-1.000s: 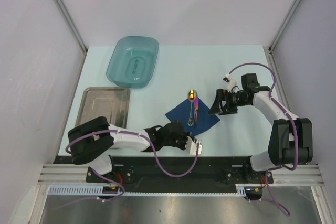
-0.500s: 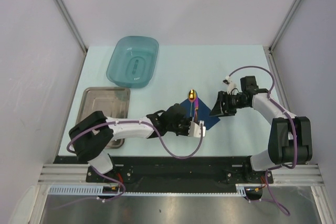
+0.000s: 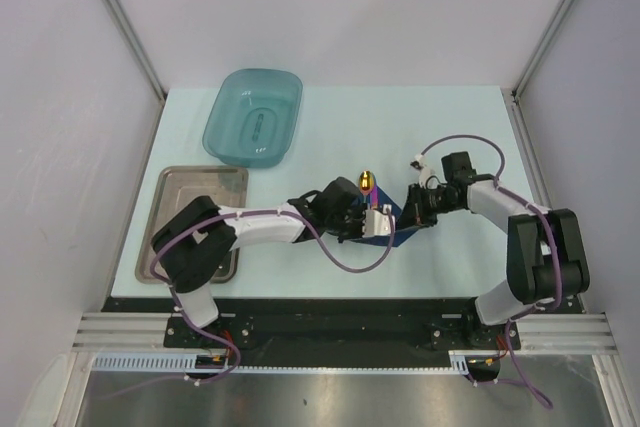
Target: Place the utensils on the paper napkin and roll it up
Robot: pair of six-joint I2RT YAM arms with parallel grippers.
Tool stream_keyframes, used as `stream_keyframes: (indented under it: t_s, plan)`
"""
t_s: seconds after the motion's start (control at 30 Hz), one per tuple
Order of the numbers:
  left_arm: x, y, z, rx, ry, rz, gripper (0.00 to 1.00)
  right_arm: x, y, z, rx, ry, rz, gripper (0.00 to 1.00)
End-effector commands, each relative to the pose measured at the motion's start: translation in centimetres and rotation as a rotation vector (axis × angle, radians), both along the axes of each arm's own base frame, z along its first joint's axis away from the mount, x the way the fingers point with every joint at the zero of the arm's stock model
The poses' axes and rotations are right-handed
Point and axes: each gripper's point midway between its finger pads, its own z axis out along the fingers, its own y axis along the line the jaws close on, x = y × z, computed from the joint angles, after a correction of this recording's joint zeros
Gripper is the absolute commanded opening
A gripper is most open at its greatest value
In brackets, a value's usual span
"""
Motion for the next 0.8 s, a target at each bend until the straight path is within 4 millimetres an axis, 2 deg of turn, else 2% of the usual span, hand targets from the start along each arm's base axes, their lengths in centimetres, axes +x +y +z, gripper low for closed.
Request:
stream_keyframes:
  t_s: [0.0, 0.37, 0.53, 0.6, 0.63, 0.77]
  plan:
    - [0.6, -0.8, 0.7, -0.025, 0.054, 0.014, 0.0, 0.0, 1.6, -0.2, 0.043, 0.019, 0.032, 0.04]
    - [2.6, -0.3, 0.2, -0.019, 0.09, 0.092, 0.01, 0.5, 3.5, -3.0, 0.015, 0.072, 0.067, 0.05]
    - [3.2, 0.1, 1.1, -0.027, 0.105, 0.138, 0.14, 1.1, 3.8, -4.8, -0.04, 0.071, 0.068, 0.04]
    - [3.4, 0.5, 2.0, -0.052, 0.148, 0.174, 0.21, 1.4, 3.6, -5.3, -0.068, 0.069, 0.06, 0.04]
    - [4.0, 1.4, 2.9, -0.068, 0.168, 0.205, 0.23, 1.6, 3.5, -5.6, -0.078, 0.071, 0.057, 0.04]
    - [3.8, 2.8, 5.1, -0.125, 0.351, 0.296, 0.34, 1.8, 3.3, -6.0, -0.094, 0.075, 0.048, 0.04]
